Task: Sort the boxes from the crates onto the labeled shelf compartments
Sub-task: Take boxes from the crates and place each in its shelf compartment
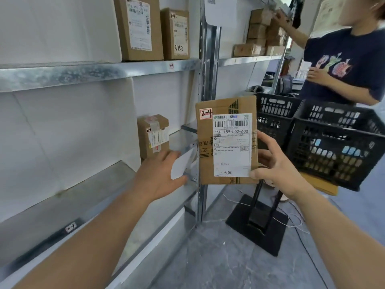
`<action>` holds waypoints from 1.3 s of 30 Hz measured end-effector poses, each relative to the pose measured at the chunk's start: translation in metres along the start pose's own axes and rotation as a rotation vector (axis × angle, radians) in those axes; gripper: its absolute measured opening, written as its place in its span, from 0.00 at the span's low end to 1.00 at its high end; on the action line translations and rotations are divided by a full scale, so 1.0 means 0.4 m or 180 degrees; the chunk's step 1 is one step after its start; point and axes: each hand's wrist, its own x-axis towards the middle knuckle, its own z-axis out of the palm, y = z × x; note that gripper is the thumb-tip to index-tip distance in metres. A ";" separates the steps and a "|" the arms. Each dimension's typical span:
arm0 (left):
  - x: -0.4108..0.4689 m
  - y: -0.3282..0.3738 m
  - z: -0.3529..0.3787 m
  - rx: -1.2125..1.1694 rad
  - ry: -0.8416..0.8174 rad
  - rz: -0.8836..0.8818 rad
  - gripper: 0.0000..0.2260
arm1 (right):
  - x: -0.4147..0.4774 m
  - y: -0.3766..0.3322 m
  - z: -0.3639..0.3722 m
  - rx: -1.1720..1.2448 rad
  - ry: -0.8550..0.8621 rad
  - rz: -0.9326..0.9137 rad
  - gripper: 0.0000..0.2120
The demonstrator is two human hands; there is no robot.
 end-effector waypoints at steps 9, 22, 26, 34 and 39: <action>0.326 -0.127 0.111 -0.0084 0.0074 -0.0087 0.32 | 0.411 0.086 -0.019 -0.0031 -0.0313 0.0041 0.46; 0.480 -0.152 0.211 0.0114 -0.0142 -0.0886 0.32 | 0.762 0.287 0.000 0.0290 -0.1144 -0.0070 0.45; 0.523 -0.118 0.232 0.0163 -0.0288 -0.1326 0.34 | 0.869 0.329 -0.001 0.0385 -0.1530 -0.0134 0.45; 0.667 -0.056 0.294 -0.0392 -0.0384 -0.1963 0.37 | 1.045 0.423 -0.026 0.0542 -0.2036 -0.0092 0.45; 0.735 -0.041 0.335 -0.1287 -0.0059 -0.2518 0.32 | 1.112 0.478 0.002 0.0579 -0.2245 -0.0007 0.47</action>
